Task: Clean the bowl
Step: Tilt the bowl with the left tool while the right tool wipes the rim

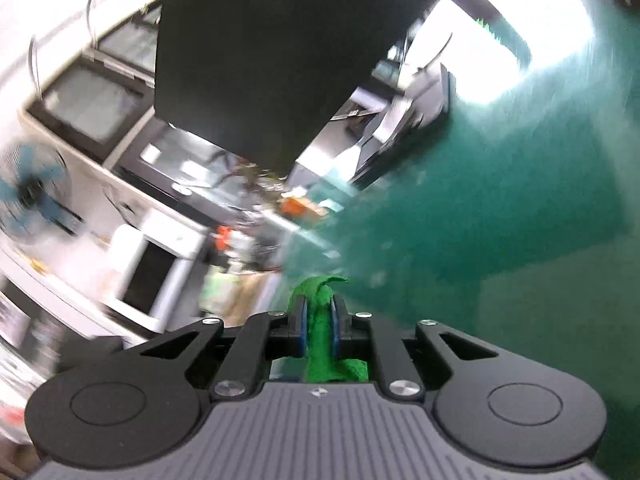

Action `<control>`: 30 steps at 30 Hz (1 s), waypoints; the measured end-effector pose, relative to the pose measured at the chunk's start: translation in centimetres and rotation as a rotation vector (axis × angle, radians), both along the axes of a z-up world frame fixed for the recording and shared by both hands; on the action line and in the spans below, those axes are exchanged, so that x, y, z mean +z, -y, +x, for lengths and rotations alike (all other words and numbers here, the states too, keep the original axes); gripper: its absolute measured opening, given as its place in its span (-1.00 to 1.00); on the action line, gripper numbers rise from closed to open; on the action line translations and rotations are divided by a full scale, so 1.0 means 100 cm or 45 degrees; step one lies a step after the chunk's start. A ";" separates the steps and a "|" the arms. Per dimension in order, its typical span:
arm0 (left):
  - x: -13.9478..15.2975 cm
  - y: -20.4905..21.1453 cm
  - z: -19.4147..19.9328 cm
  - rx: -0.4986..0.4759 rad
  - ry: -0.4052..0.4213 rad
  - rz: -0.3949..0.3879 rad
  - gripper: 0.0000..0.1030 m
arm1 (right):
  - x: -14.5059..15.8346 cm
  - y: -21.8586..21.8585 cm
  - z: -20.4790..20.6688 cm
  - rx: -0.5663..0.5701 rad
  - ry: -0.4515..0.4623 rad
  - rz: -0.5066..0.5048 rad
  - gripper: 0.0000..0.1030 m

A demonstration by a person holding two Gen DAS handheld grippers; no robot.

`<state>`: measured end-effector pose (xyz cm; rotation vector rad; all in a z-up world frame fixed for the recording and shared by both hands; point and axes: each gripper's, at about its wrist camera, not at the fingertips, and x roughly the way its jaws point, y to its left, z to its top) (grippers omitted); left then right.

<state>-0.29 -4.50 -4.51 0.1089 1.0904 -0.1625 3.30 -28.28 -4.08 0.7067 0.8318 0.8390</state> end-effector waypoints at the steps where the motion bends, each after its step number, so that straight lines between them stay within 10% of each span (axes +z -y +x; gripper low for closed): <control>1: -0.004 0.002 0.000 0.001 -0.019 0.010 -0.53 | 0.000 -0.003 -0.003 0.012 0.017 -0.075 -0.76; 30: -0.008 0.023 0.002 -0.241 0.107 0.169 -0.46 | 0.030 -0.064 -0.022 0.245 0.170 -0.414 -0.75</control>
